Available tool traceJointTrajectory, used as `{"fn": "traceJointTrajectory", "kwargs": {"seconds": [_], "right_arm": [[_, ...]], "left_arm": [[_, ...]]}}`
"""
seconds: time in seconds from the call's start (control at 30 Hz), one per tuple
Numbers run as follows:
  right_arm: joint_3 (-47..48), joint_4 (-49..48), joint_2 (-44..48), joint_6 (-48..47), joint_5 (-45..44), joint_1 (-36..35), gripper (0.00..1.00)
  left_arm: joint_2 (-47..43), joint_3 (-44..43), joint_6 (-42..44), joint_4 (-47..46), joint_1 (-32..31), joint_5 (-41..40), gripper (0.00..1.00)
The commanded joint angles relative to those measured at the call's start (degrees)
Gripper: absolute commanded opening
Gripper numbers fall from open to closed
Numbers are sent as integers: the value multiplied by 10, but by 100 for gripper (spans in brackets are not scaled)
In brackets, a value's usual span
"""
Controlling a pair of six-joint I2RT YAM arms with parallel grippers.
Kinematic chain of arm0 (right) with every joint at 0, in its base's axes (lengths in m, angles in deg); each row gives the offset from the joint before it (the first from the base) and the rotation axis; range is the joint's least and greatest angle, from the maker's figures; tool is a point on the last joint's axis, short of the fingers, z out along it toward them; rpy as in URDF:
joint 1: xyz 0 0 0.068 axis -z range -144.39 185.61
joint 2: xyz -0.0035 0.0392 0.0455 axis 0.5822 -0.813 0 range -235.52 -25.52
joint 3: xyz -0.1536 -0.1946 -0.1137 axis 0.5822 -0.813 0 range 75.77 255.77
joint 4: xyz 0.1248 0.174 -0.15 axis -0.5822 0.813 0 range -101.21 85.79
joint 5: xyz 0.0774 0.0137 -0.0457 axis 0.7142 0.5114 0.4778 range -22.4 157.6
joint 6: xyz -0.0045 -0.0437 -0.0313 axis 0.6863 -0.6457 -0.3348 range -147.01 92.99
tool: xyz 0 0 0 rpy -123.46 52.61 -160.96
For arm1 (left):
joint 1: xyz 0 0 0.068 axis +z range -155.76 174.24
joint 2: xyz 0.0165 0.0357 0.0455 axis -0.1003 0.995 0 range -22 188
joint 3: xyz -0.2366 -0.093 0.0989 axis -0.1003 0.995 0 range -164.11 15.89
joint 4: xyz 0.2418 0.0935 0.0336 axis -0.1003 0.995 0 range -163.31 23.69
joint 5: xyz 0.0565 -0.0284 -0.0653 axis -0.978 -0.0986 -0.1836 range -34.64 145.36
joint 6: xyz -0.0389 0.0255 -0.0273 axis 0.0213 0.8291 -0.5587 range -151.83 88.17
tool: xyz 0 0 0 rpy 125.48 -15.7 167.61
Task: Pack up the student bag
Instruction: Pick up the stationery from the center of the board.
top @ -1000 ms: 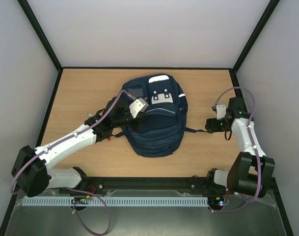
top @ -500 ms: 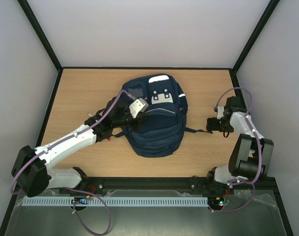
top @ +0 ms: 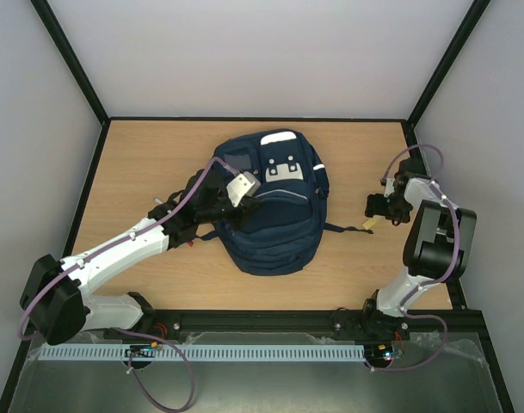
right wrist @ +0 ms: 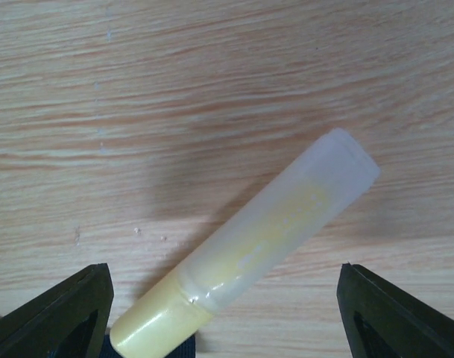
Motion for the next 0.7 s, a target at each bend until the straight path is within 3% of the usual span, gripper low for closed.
{"fn": "traceJointTrajectory", "kwargs": {"seconds": [0.0, 0.2, 0.33, 0.67], "right_arm": [[32, 9, -32, 16, -1, 2, 82], [56, 14, -73, 11, 8, 2, 81], [70, 29, -96, -13, 36, 2, 74], [42, 45, -90, -85, 57, -28, 65]], "left_arm": [[-28, -16, -12, -37, 2, 25, 11], [-29, -15, -12, -37, 1, 26, 11], [-28, -16, -12, -36, 2, 26, 11], [-27, -18, -12, -35, 2, 27, 11]]}}
